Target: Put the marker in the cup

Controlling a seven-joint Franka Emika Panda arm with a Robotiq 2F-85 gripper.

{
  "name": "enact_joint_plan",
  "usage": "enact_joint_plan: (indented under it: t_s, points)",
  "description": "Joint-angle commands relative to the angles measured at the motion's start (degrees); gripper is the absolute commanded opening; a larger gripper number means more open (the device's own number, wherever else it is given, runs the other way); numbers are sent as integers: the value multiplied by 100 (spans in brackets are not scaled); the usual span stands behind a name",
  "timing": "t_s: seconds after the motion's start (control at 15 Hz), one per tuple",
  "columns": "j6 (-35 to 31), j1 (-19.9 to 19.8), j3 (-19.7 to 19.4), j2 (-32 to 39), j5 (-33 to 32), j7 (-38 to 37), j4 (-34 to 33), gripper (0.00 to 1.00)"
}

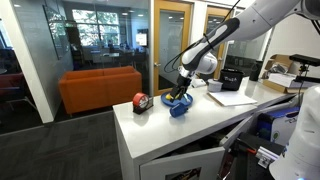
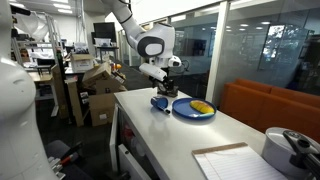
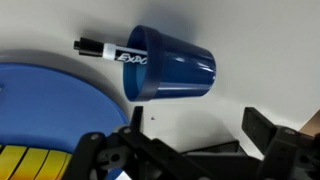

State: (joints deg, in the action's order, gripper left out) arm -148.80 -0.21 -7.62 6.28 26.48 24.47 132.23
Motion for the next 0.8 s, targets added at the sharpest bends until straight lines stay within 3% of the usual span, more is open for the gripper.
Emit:
enact_joint_plan:
  t_s: [0.0,0.73]
  points:
    - [-59,-353,240,223,-12,56,-258,100]
    - [298,-670,41,92,-1357,-1080,-221,100]
